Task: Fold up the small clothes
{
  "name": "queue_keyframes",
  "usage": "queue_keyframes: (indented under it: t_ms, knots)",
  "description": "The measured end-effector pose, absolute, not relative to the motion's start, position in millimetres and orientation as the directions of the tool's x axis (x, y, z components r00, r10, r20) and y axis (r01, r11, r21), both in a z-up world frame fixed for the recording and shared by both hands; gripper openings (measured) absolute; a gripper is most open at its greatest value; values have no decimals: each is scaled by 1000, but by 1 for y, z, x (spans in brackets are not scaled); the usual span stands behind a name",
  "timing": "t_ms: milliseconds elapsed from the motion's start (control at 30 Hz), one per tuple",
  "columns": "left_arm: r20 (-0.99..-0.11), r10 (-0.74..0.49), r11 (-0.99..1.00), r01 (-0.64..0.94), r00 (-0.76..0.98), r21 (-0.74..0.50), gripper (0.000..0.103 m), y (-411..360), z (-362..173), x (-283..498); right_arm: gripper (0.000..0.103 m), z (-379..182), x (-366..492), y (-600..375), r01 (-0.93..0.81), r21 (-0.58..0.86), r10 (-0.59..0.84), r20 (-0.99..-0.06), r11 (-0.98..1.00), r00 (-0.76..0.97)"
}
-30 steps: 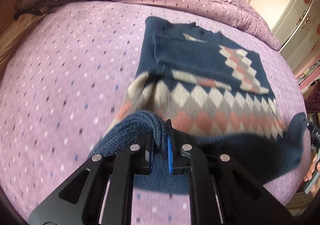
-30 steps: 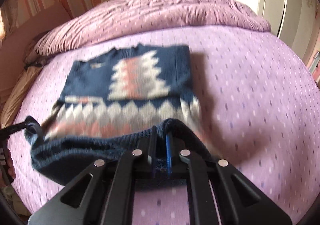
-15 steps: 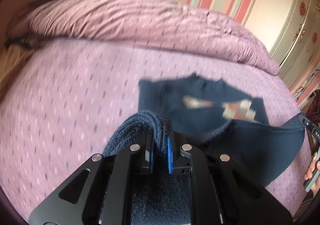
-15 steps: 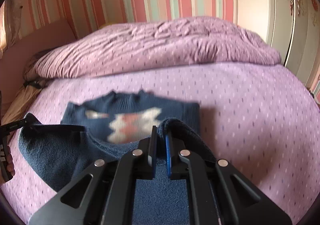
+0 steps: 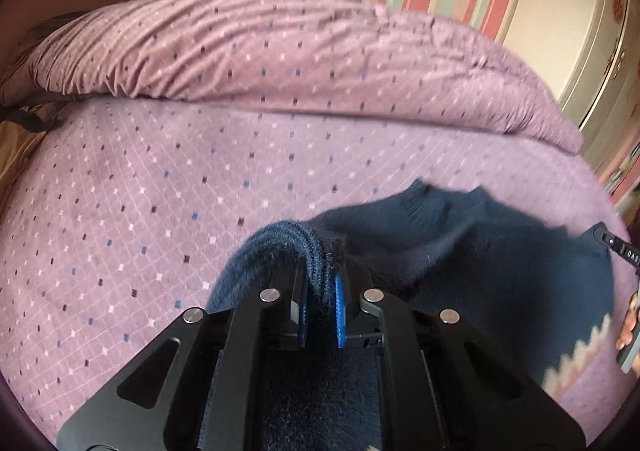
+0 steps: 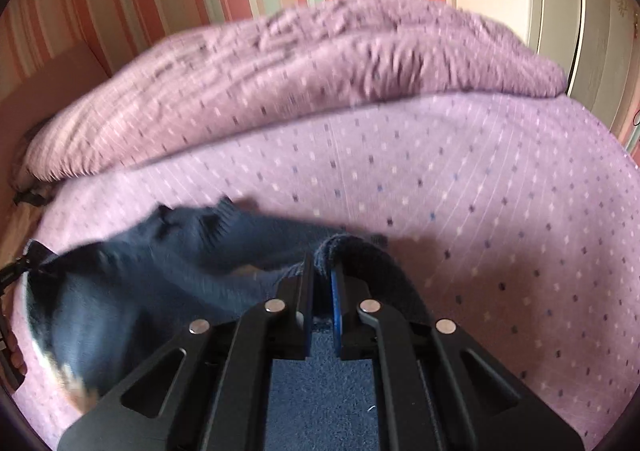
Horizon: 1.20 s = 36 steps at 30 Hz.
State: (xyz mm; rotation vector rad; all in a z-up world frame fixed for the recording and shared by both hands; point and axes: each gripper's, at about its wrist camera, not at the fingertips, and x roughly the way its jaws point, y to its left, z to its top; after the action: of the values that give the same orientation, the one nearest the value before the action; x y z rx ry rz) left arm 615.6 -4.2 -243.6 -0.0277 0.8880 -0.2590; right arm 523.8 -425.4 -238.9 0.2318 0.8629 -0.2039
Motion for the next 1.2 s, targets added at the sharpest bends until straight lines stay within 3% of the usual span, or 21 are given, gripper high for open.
queue_keyframes:
  t_ms: [233,400,500,567,600,700,767,833,1200]
  knots:
    - [-792,-210,974,189,574,-122,9,0,-273,625,7,-264,536,-425,263,109,-77,-790,959,608]
    - [-788,-214,973,196,577,-121,17,-1,-268,628,11,-253,528,-426,236,140,-51,-755,962,654]
    - [-786,-212,973,199,581,-115,27,-1,-265,627,27,-247,524,-424,225,130,-56,-742,966,668]
    - [-781,-210,974,197,589,-113,34,1,-262,626,51,-241,521,-422,223,119,-70,-723,967,688]
    - [-779,-207,975,195,593,-110,37,1,-260,626,55,-238,519,-422,225,116,-77,-713,967,696]
    - [-769,-161,982,180,619,-61,52,1,-251,619,59,-226,513,-418,217,103,-90,-681,971,727]
    - [-756,-162,981,185,634,-56,81,0,-242,609,68,-218,509,-412,203,88,-96,-657,975,747]
    - [-744,-169,980,193,646,-55,100,-2,-236,601,70,-213,506,-406,189,65,-103,-647,980,755]
    - [-807,-230,960,264,544,-95,100,-27,-275,640,70,-222,495,-401,178,46,-102,-670,983,735]
